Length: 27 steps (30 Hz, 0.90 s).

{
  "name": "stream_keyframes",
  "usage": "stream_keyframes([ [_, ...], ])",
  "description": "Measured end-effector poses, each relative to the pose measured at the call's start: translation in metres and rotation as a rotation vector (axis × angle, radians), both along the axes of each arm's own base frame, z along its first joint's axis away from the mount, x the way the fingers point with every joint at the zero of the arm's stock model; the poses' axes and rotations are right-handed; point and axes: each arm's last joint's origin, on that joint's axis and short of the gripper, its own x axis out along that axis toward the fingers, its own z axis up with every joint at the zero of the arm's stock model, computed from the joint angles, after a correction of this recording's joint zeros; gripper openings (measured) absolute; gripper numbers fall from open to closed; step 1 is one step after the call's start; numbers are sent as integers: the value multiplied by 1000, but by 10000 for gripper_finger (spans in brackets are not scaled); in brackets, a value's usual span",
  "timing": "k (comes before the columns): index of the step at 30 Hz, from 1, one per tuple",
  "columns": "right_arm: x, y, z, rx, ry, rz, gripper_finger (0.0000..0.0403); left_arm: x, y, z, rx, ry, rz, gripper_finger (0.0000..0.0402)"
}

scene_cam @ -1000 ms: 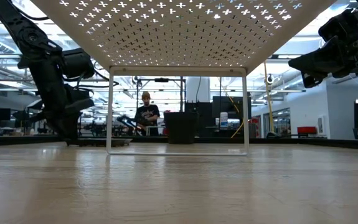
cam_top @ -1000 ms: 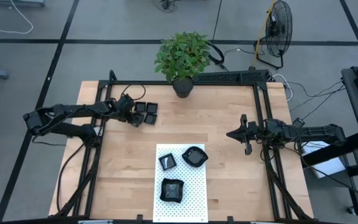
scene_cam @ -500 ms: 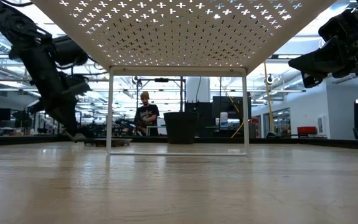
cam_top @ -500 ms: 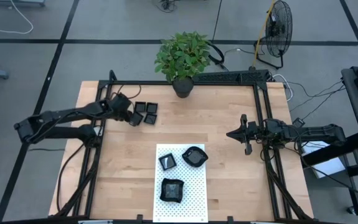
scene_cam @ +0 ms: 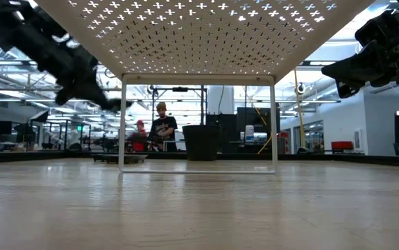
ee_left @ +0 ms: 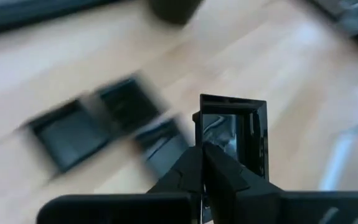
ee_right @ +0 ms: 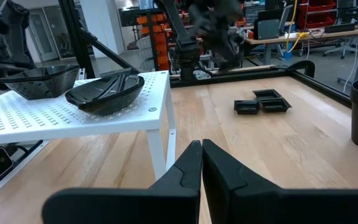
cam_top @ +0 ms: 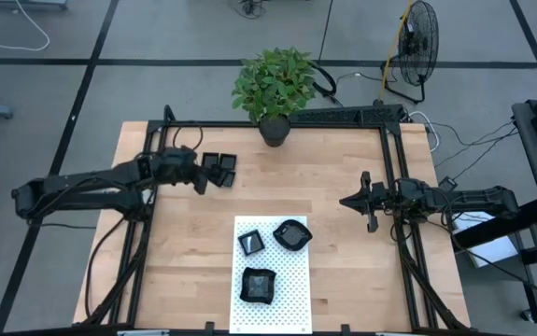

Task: Pick & Place Mini shaped plates
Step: Stack the square plate on top of the square plate on the shelf

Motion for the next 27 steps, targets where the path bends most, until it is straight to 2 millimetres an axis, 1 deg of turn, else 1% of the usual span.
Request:
stream_keyframes([
  [5, 0, 0, 0, 0, 0, 0, 0, 16, -18, 18, 88, -195, -201, 5],
  [10, 0, 0, 0, 0, 0, 0, 0, 25, -42, 36, 95, -392, -360, 7],
  [13, 0, 0, 0, 0, 0, 0, 0, 28, -57, 42, 97, -446, -449, 5],
  [16, 0, 0, 0, 0, 0, 0, 0, 31, -73, 52, 119, -456, -527, 5],
  [19, 0, 0, 0, 0, 0, 0, 0, 37, -87, 61, 140, -421, -560, 4],
  [21, 0, 0, 0, 0, 0, -1, 0, 46, -96, 69, 159, -390, -548, 5],
  [23, 0, 0, 0, 0, 0, 0, 0, 55, -105, 76, 193, -313, -544, 3],
  [27, 0, 0, 0, 0, 0, 0, 0, 82, -121, 85, 216, -169, -577, 5],
])
